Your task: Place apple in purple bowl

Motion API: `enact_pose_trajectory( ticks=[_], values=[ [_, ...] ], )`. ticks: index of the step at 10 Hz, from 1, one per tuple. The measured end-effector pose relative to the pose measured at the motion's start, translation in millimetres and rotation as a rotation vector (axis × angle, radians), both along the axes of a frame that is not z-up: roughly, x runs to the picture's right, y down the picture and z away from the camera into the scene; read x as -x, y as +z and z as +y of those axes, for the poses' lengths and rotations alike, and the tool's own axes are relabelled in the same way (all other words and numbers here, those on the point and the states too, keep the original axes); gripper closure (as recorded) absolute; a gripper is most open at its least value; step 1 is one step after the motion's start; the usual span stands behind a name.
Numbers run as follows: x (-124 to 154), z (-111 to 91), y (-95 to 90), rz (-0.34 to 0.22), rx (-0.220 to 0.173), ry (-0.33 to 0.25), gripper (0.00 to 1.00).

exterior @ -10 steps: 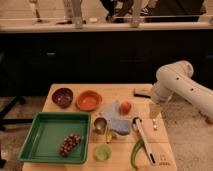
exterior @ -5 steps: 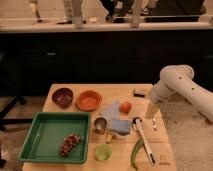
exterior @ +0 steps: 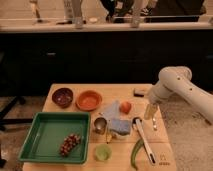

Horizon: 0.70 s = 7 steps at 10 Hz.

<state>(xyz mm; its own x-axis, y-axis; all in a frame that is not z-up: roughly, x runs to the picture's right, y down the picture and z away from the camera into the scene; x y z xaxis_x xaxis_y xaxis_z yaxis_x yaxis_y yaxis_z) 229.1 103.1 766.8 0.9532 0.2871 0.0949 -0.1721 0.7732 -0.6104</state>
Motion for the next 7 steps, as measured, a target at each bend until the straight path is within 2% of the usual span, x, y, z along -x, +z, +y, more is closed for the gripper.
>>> enact_pose_trajectory(
  ticks=[5,7],
  values=[
    [3.0,-1.4,1.4,-0.016,-0.002,0.005,0.20],
    [3.1,1.4,8.7,-0.109,-0.009,0.075,0.20]
  ],
)
